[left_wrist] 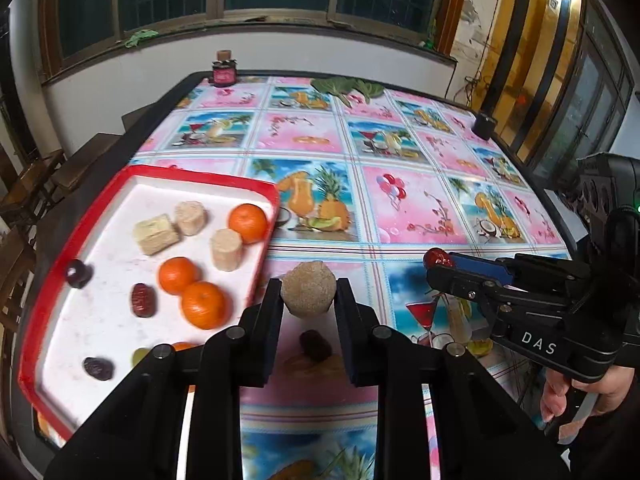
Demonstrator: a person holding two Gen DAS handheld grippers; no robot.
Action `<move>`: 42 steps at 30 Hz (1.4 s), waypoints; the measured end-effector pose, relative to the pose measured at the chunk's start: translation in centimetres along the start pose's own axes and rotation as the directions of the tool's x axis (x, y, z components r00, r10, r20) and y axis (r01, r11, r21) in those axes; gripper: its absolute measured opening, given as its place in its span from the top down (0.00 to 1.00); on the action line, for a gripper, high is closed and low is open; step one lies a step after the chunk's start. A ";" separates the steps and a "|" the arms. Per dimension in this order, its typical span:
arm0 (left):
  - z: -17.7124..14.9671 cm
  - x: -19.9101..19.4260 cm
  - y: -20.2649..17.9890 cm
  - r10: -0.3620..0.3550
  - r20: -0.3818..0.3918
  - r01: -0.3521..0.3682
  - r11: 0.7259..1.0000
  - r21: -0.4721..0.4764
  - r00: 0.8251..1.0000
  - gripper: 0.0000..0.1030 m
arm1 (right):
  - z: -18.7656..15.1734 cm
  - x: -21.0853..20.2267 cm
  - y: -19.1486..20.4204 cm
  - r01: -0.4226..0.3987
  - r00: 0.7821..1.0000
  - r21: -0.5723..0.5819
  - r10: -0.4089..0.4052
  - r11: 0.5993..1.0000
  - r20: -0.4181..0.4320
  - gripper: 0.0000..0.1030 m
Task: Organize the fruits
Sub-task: 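Carry the date and rice cake over the tray with both tools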
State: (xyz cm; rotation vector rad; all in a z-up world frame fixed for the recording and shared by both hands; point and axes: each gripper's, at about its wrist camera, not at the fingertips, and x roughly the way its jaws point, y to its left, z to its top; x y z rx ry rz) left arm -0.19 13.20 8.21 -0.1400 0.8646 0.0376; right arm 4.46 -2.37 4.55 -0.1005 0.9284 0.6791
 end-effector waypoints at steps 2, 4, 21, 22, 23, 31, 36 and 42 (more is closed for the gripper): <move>-0.1 -0.7 0.8 0.007 0.011 -0.007 1.000 -0.012 1.000 0.77 | 0.2 -0.2 0.7 -0.013 1.000 -0.010 0.013 1.000 0.006 0.79; -0.4 -1.3 1.4 0.014 0.018 -0.014 1.000 -0.025 1.000 0.77 | 0.3 -0.3 1.2 -0.024 1.000 -0.020 0.024 1.000 0.009 0.79; -4.2 -6.5 9.8 0.133 0.050 -0.122 0.977 -0.175 0.990 0.77 | 1.4 0.7 7.2 -0.122 0.993 -0.112 0.121 0.986 -0.010 0.79; -4.4 -6.6 10.3 0.143 0.050 -0.131 0.974 -0.182 0.989 0.77 | 1.5 0.9 7.8 -0.130 0.992 -0.120 0.129 0.984 -0.014 0.79; -4.6 -6.7 10.9 0.153 0.048 -0.142 0.971 -0.192 0.987 0.77 | 1.5 1.0 8.3 -0.138 0.990 -0.127 0.137 0.982 -0.019 0.79; -6.0 -5.4 14.7 0.200 -0.001 -0.194 0.948 -0.253 0.980 0.77 | 0.6 2.5 12.9 -0.215 0.976 -0.189 0.205 0.958 -0.074 0.79; -6.9 -4.5 15.7 0.211 -0.028 -0.211 0.939 -0.273 0.977 0.77 | -0.7 3.5 16.2 -0.279 0.958 -0.234 0.254 0.931 -0.130 0.79; -7.6 -4.0 15.9 0.205 -0.050 -0.211 0.941 -0.266 0.978 0.77 | -1.9 4.8 19.0 -0.307 0.947 -0.281 0.263 0.909 -0.186 0.79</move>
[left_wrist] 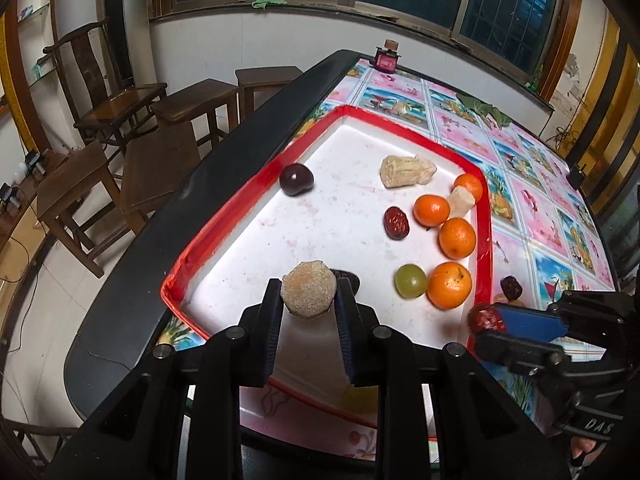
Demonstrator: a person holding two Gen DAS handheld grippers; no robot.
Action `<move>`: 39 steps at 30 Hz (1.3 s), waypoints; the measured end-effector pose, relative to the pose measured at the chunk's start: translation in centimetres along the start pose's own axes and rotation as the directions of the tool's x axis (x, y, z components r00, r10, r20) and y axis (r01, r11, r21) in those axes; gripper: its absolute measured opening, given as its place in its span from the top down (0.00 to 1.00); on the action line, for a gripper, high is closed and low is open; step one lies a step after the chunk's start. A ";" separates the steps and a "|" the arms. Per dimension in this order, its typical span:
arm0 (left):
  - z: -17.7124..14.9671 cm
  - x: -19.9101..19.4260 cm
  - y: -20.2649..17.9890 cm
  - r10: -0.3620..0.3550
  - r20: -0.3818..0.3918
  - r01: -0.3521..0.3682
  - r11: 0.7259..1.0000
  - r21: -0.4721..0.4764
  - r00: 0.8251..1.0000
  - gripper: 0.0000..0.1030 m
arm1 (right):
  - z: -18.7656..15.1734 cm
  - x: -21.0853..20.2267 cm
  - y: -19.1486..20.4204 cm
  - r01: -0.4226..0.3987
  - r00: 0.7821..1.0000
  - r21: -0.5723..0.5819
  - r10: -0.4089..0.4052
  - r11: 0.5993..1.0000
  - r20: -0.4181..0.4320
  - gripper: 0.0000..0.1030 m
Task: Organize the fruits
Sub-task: 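Carry the date and rice cake over the tray with both tools, then open the right tool to drop the date while the left tool releases the rice cake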
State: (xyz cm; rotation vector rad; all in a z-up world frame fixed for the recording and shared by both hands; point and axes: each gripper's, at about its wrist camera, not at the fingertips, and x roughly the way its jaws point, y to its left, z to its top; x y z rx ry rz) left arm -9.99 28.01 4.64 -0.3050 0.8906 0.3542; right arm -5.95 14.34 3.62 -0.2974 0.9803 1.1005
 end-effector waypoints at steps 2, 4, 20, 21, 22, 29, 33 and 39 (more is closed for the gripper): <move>-0.2 0.3 -0.1 -0.001 -0.010 0.001 1.000 0.005 1.000 0.77 | 0.1 0.5 0.3 -0.004 1.000 -0.008 0.004 1.000 -0.012 0.79; -0.4 0.8 -0.1 -0.004 -0.021 0.004 1.000 0.006 1.000 0.77 | 0.1 1.3 0.7 -0.008 1.000 -0.015 0.008 1.000 -0.027 0.79; -1.0 2.3 0.0 0.018 -0.041 -0.018 1.000 0.008 0.999 0.77 | -0.3 4.3 0.5 0.020 0.996 -0.020 -0.022 1.000 -0.090 0.79; -1.0 2.3 -0.1 0.017 -0.042 -0.017 1.000 0.007 0.999 0.77 | -0.3 4.4 0.5 0.021 0.996 -0.021 -0.023 1.000 -0.089 0.79; -1.0 2.3 -0.1 0.018 -0.041 -0.018 1.000 0.005 0.999 0.77 | -0.3 4.4 0.4 0.022 0.996 -0.023 -0.024 0.999 -0.090 0.79; -0.9 2.2 0.1 0.027 -0.033 -0.028 0.999 -0.020 0.999 0.77 | -0.3 4.3 0.4 0.022 0.996 -0.019 -0.024 1.000 -0.084 0.78; -1.0 2.0 0.0 0.033 -0.031 -0.034 0.999 -0.021 0.999 0.77 | -0.2 3.9 0.3 0.014 0.997 -0.012 -0.015 1.000 -0.077 0.72; -1.1 1.4 -0.4 0.036 -0.019 -0.037 0.999 -0.022 0.999 0.77 | -0.2 2.6 0.4 0.008 0.999 -0.004 -0.009 1.000 -0.048 0.69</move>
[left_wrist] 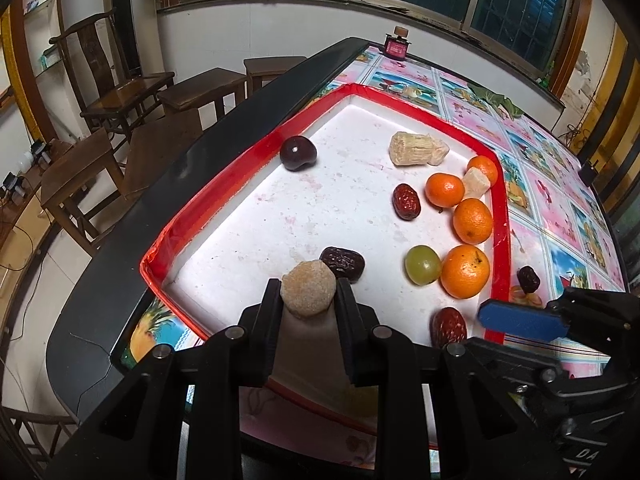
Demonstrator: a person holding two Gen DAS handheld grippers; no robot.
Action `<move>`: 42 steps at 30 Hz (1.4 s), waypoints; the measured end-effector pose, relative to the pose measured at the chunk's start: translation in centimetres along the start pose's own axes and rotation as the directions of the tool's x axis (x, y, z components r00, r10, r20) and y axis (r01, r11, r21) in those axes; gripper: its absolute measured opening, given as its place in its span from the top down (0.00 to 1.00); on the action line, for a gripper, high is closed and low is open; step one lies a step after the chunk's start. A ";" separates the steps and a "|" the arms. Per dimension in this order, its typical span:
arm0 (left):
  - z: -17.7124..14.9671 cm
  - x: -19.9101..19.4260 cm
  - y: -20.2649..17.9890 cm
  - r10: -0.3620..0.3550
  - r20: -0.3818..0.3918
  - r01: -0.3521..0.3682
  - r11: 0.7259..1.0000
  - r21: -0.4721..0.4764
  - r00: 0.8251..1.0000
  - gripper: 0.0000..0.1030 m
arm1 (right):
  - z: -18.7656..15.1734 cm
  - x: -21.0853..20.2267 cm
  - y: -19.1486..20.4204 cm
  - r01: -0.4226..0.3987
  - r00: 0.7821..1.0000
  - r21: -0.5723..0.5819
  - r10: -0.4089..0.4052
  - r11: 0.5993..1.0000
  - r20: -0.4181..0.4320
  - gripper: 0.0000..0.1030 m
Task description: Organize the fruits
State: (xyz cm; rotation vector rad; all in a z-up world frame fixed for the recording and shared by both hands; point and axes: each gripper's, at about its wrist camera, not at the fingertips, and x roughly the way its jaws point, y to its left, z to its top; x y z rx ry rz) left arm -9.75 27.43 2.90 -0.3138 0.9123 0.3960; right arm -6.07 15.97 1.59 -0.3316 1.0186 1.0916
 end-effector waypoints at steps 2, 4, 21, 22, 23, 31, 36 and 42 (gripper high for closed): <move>0.0 -0.5 -0.1 0.004 0.009 -0.004 1.000 -0.006 1.000 0.72 | 0.0 -0.7 -0.1 0.004 1.000 0.004 -0.004 1.000 0.020 0.65; -0.1 -1.1 -0.2 0.016 0.029 -0.016 1.000 -0.014 0.999 0.56 | -0.2 -1.4 -0.3 0.009 0.999 0.010 -0.009 1.000 0.037 0.57; -1.4 -4.1 -1.6 0.136 0.094 -0.135 0.991 -0.018 0.986 0.18 | -2.9 -6.3 -2.3 0.139 0.980 0.071 -0.148 0.988 0.131 0.08; -1.5 -4.3 -1.7 0.144 0.098 -0.143 0.990 -0.015 0.985 0.18 | -3.1 -6.4 -2.4 0.142 0.981 0.077 -0.150 0.987 0.126 0.07; -1.6 -4.4 -1.9 0.153 0.102 -0.152 0.988 -0.012 0.983 0.18 | -3.2 -6.5 -2.5 0.140 0.981 0.082 -0.150 0.987 0.125 0.06; -1.8 -5.1 -2.5 0.181 0.113 -0.181 0.983 -0.012 0.977 0.18 | -3.9 -7.6 -2.9 0.128 0.980 0.102 -0.142 0.987 0.137 0.04; -1.9 -5.5 -2.6 0.173 0.114 -0.172 0.985 -0.019 0.978 0.18 | -4.0 -8.1 -2.6 0.127 0.979 0.099 -0.141 0.987 0.148 0.04; -2.0 -5.8 -2.9 0.165 0.114 -0.164 0.986 -0.018 0.980 0.18 | -4.0 -8.5 -2.3 0.136 0.976 0.090 -0.149 0.987 0.158 0.04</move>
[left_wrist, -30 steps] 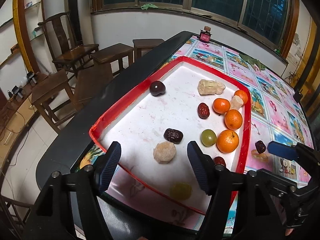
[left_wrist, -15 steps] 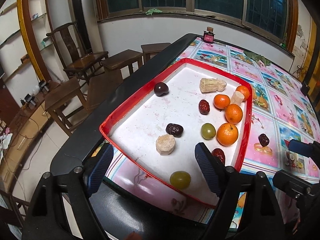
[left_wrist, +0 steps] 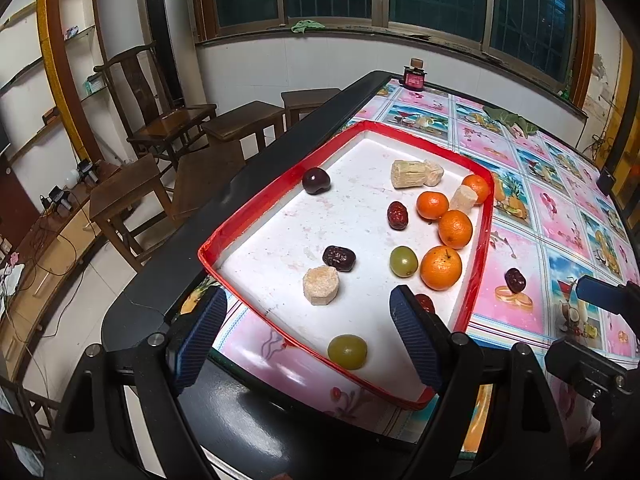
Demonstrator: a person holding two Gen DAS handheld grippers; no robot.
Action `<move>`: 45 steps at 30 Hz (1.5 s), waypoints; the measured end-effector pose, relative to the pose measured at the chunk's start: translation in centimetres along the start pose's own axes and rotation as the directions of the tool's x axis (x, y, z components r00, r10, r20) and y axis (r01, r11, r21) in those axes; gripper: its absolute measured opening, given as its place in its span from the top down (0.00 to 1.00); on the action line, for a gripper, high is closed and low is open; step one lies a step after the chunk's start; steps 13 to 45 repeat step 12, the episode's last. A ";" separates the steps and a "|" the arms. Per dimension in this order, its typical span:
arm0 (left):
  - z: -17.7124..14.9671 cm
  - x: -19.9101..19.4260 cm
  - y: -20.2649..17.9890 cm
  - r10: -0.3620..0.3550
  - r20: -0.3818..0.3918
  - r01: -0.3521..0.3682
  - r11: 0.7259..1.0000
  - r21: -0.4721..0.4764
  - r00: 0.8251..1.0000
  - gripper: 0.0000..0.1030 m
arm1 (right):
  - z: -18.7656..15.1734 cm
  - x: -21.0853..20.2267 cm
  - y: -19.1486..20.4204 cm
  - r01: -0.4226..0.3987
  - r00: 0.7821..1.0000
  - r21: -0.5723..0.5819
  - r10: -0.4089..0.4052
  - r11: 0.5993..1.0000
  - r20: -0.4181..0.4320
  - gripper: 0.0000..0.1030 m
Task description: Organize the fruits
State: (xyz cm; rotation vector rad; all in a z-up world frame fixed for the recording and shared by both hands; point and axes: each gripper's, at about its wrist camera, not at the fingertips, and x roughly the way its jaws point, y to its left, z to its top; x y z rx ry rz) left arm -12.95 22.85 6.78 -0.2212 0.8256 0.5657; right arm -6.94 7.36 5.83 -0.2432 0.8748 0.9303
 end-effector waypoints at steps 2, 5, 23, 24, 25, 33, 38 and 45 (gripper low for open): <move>0.0 -0.2 -0.1 -0.008 -0.001 0.008 1.000 -0.001 1.000 0.18 | 0.0 -0.2 0.1 -0.002 1.000 -0.001 0.002 1.000 0.004 0.04; 0.1 -0.2 -0.1 -0.022 -0.002 0.022 1.000 -0.008 1.000 0.18 | 0.0 -0.3 0.1 -0.003 1.000 -0.002 0.003 1.000 0.007 0.04; 0.0 -0.5 -0.5 -0.029 0.010 0.029 1.000 0.005 1.000 0.18 | -0.1 -0.8 0.1 -0.004 1.000 0.000 0.004 1.000 0.015 0.04; 0.0 -0.5 -0.5 -0.029 0.010 0.029 1.000 0.005 1.000 0.18 | -0.1 -0.8 0.1 -0.004 1.000 0.000 0.004 1.000 0.015 0.04; 0.0 -0.5 -0.5 -0.029 0.010 0.029 1.000 0.005 1.000 0.18 | -0.1 -0.8 0.1 -0.004 1.000 0.000 0.004 1.000 0.015 0.04; 0.0 -0.5 -0.5 -0.029 0.010 0.029 1.000 0.005 1.000 0.18 | -0.1 -0.8 0.1 -0.004 1.000 0.000 0.004 1.000 0.015 0.04; 0.0 -0.5 -0.5 -0.029 0.010 0.029 1.000 0.005 1.000 0.18 | -0.1 -0.8 0.1 -0.004 1.000 0.000 0.004 1.000 0.015 0.04; 0.0 -0.5 -0.5 -0.029 0.010 0.029 1.000 0.005 1.000 0.18 | -0.1 -0.8 0.1 -0.004 1.000 0.000 0.004 1.000 0.015 0.04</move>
